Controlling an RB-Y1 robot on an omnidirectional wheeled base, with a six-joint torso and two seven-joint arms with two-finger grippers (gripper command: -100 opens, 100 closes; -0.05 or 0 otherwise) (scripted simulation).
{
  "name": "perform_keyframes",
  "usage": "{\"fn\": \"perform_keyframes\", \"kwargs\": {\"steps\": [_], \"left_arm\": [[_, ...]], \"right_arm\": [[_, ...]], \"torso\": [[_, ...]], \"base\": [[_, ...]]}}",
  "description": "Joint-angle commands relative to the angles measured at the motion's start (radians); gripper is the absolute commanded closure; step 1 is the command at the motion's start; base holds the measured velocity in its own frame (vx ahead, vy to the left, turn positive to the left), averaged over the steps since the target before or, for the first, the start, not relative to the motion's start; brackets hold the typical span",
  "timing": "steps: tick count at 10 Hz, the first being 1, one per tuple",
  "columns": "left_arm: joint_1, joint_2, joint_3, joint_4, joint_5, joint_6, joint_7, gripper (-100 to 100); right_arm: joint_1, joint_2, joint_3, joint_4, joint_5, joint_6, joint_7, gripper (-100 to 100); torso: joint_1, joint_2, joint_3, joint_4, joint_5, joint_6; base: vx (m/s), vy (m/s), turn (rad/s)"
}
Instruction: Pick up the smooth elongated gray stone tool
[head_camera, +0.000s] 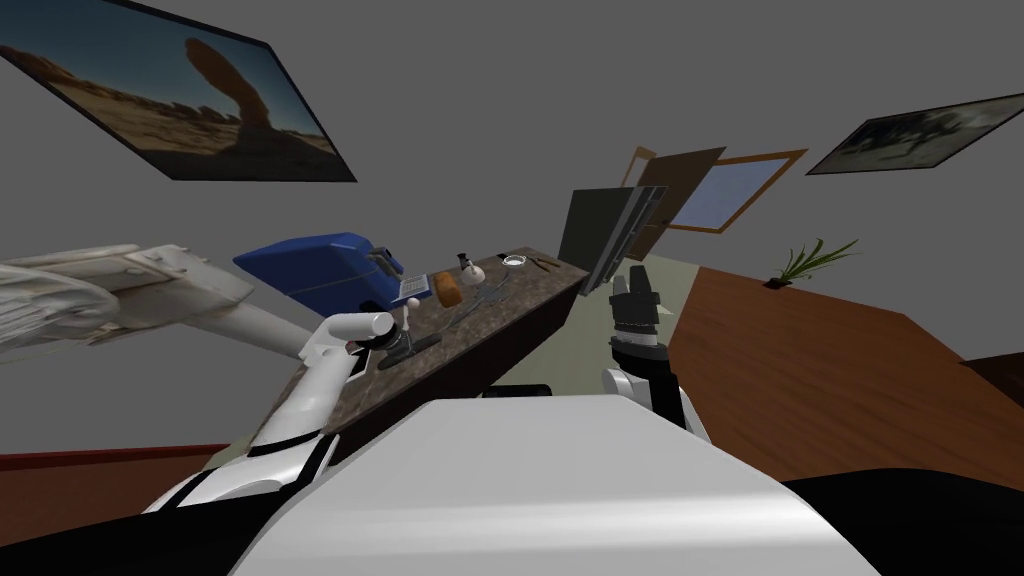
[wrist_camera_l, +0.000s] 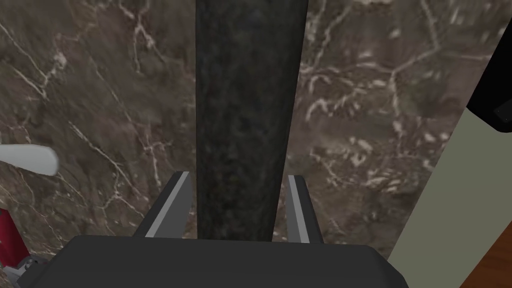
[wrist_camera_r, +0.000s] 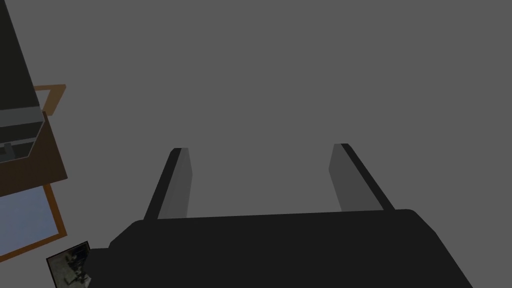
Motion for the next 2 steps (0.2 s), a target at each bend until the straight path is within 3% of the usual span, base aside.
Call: {"fn": "perform_keyframes", "kwargs": {"steps": [1, 2], "left_arm": [[0.0, 0.0, 0.0, 0.0, 0.0, 0.0, 0.0, 100], [-0.001, 0.001, 0.001, -0.002, 0.001, 0.005, 0.002, 0]], "right_arm": [[0.0, 0.0, 0.0, 0.0, 0.0, 0.0, 0.0, 0], [0.0, 0.0, 0.0, 0.0, 0.0, 0.0, 0.0, 0]], "torso": [[0.0, 0.0, 0.0, 0.0, 0.0, 0.0], [0.0, 0.0, 0.0, 0.0, 0.0, 0.0]], "base": [[0.0, 0.0, 0.0], [0.0, 0.0, 0.0]]}}
